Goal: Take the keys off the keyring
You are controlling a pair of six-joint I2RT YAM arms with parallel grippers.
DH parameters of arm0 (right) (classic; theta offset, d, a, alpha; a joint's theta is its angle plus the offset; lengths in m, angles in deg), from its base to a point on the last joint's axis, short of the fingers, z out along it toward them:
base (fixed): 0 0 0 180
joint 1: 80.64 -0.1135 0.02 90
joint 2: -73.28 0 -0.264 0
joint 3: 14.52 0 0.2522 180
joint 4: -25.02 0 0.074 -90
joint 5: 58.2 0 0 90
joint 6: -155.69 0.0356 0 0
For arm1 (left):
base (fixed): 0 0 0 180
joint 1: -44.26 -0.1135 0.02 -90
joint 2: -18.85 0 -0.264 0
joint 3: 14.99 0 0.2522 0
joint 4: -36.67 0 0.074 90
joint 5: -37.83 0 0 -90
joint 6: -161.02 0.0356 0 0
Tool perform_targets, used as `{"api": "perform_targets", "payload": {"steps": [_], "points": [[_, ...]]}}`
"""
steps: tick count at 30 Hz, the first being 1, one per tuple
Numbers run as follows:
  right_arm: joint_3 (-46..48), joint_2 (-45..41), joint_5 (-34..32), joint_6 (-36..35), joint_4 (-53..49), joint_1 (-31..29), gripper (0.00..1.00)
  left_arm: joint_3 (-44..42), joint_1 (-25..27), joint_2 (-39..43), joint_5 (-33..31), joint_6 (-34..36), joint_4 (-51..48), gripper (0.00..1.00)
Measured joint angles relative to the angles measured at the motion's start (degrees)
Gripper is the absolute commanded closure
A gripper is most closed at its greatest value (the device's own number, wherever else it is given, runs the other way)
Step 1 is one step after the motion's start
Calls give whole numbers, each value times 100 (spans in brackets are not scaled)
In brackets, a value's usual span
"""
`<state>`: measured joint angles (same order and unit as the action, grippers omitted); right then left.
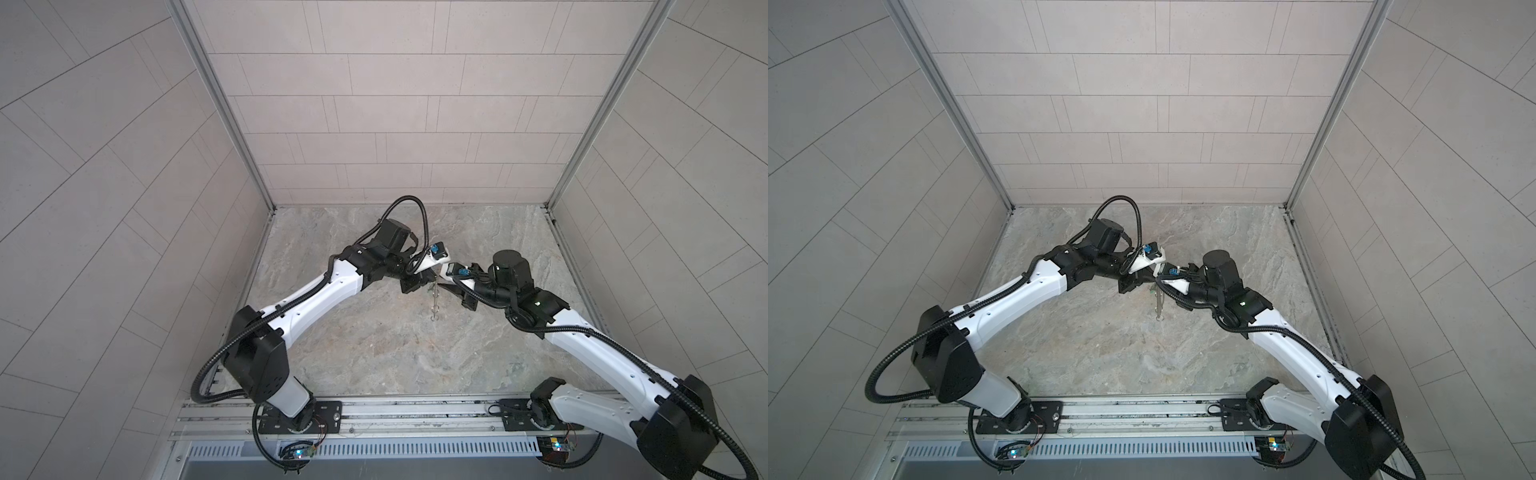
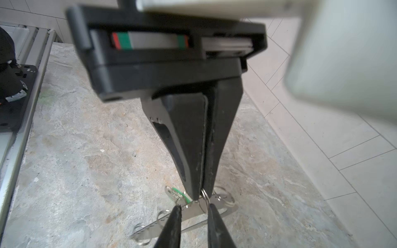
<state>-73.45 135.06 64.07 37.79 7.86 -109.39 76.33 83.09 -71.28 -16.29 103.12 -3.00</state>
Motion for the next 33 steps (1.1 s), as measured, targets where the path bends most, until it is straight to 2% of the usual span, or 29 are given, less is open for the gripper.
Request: {"api": "perform_targets", "payload": {"steps": [11,23,33], "points": [[310,-48,-907,254,485,-251,80,251,20,-118,7,-7,-476,100],[321,48,-870,452,662,-275,83,284,17,-140,7,-55,-457,100],[321,116,-804,566,678,-275,94,284,13,-160,48,-142,-393,100]]}}
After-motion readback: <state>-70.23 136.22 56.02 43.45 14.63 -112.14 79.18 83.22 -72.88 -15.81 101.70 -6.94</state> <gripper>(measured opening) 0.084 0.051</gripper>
